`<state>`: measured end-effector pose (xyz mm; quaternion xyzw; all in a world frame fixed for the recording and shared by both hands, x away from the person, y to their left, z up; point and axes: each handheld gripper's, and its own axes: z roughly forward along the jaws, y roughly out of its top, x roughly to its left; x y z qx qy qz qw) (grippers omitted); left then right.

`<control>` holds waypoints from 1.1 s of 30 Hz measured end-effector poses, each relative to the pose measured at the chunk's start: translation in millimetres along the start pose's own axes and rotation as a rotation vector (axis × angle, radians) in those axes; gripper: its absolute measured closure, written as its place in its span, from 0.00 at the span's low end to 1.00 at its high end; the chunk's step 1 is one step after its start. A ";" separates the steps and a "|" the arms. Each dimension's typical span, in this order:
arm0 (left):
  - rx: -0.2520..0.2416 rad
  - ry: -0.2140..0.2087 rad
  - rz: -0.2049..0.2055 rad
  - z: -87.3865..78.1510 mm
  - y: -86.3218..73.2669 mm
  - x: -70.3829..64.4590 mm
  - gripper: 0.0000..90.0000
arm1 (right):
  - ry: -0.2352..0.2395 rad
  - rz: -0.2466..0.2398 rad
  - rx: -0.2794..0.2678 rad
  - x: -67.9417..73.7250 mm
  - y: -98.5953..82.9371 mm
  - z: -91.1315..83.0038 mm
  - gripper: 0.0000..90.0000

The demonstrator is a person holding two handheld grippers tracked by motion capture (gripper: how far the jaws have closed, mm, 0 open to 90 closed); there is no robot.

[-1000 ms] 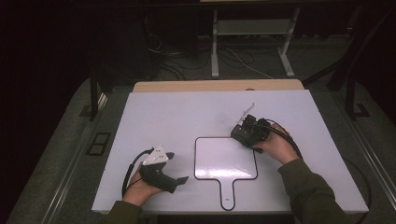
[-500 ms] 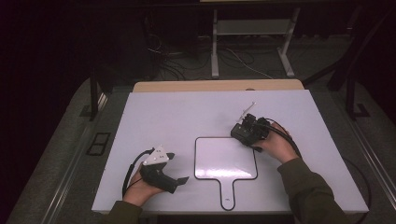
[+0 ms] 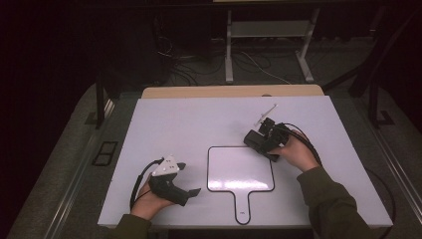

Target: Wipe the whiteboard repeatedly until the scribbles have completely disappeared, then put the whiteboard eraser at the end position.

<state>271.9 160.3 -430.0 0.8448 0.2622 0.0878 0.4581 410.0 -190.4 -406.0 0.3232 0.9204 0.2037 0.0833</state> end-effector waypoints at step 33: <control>-0.018 -0.015 0.000 0.4 2.1 1.5 0.00 | 0.025 0.002 -0.023 -36.2 94.1 51.9 0.43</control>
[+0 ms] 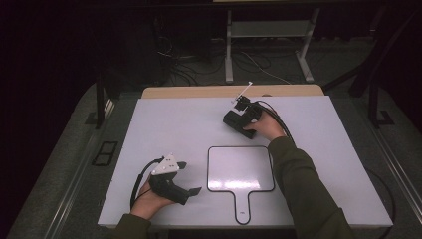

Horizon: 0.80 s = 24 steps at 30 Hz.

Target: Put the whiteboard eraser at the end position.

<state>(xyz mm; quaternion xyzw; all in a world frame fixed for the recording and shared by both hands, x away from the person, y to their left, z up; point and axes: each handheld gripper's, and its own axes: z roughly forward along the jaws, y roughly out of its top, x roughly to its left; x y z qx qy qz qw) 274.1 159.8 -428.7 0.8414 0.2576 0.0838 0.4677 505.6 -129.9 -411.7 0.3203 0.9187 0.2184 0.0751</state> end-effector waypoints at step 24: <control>-0.003 -0.001 -0.001 4.6 -2.4 10.4 0.00 | 0.036 0.109 -0.200 -4.2 -9.4 -25.0 0.25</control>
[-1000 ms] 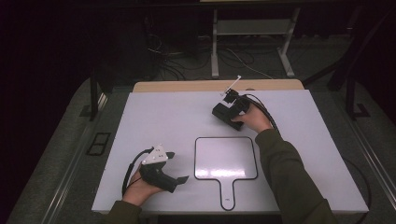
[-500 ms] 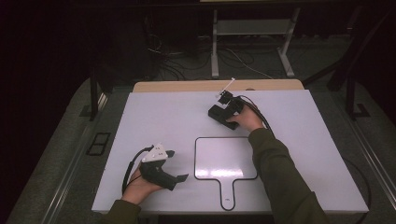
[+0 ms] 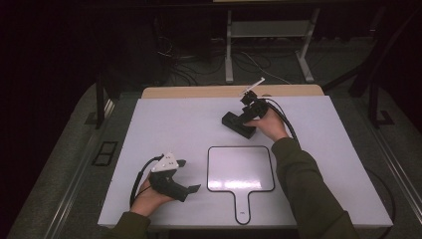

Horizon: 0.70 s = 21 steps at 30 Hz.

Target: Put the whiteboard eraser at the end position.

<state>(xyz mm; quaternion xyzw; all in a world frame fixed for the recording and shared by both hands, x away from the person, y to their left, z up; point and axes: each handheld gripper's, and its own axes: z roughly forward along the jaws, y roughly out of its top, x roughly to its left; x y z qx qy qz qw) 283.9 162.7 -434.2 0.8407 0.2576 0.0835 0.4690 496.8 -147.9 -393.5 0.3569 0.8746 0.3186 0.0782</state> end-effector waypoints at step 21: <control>-0.005 0.001 -0.009 -2.3 -0.5 -2.9 0.00 | -0.045 -0.002 -0.174 14.6 -40.4 -42.9 0.18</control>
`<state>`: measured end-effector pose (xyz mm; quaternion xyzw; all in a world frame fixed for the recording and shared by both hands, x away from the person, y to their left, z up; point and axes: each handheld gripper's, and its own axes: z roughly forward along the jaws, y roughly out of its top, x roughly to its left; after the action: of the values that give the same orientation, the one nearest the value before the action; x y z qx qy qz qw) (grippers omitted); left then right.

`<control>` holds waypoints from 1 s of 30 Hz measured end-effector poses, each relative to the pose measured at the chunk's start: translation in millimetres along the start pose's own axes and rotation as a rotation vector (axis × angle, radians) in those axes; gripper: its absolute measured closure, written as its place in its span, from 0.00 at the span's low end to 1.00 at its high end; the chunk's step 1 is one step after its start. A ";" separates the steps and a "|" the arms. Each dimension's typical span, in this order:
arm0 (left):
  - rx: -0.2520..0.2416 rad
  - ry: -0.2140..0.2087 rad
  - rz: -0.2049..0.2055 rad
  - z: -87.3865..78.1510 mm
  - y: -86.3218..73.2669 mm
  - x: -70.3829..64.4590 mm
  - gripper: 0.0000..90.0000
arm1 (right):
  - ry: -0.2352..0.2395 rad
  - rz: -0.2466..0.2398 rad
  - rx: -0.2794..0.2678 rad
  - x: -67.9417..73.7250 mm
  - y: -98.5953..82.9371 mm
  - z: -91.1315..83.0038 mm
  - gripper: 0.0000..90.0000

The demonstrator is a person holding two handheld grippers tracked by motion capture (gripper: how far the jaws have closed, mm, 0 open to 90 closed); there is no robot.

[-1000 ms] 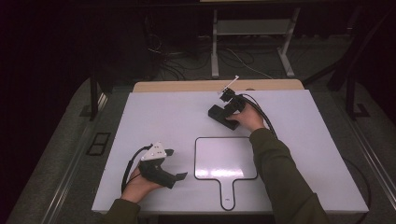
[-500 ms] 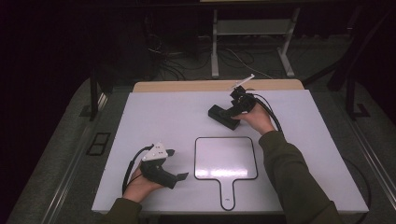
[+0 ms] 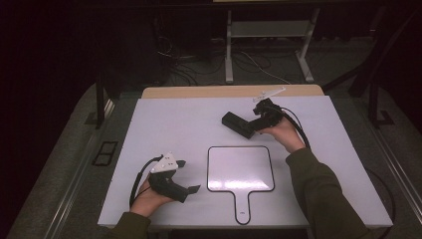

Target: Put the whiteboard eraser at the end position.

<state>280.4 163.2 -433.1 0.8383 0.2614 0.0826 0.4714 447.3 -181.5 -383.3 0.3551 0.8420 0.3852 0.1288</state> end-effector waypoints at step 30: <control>0.001 0.006 0.003 -1.3 -1.2 -0.6 0.00 | 0.073 0.014 -0.112 24.7 -53.8 -40.5 0.17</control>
<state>278.9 164.4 -433.3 0.8386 0.2615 0.0858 0.4701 382.9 -211.1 -394.6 0.3387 0.8209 0.4451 0.1149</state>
